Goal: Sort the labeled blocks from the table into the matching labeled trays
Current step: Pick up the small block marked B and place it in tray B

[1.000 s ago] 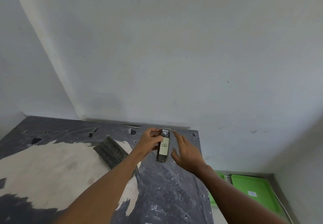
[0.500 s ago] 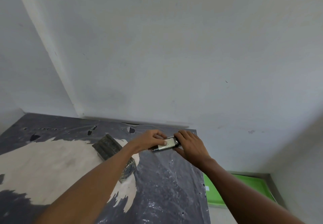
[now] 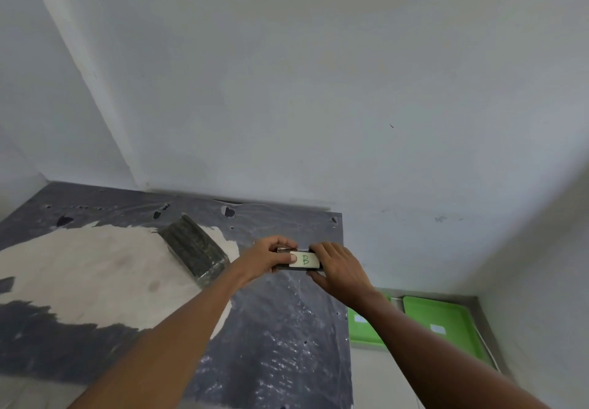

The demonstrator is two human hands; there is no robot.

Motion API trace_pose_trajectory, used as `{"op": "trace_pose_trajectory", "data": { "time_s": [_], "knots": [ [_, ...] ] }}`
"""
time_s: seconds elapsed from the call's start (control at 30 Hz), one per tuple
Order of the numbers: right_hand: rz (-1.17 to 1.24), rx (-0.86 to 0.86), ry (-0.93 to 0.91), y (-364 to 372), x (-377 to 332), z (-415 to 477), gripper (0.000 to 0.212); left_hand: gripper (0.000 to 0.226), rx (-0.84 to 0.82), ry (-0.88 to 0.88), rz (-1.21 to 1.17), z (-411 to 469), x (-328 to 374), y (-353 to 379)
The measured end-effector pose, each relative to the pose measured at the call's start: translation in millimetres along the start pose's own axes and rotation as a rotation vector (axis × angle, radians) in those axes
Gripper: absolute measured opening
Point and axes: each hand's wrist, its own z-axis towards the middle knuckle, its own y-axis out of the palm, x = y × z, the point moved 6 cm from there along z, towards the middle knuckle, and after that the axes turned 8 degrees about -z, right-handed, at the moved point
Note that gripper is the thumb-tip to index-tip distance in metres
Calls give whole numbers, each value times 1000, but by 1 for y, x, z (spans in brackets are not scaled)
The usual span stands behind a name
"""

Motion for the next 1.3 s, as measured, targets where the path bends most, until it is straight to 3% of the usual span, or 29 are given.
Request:
{"op": "trace_pose_trajectory", "data": {
  "time_s": [0.2, 0.63, 0.83, 1.07, 1.3],
  "knots": [
    [18, -10, 28, -4, 16, -44, 45, 20, 48, 9, -70, -16, -13, 41],
    [-36, -26, 75, -21, 71, -178, 38, 22, -10, -27, -240, -49, -53, 182],
    [-53, -65, 117, -26, 110, -245, 52, 26, -42, -39, -206, -60, -63, 262],
    [-2, -103, 233, -15, 196, -298, 47, 26, -78, -86, -134, -27, -62, 358],
    [32, -166, 290, -6, 340, -341, 44, 26, 30, -203, -145, 54, -67, 464]
  ]
}}
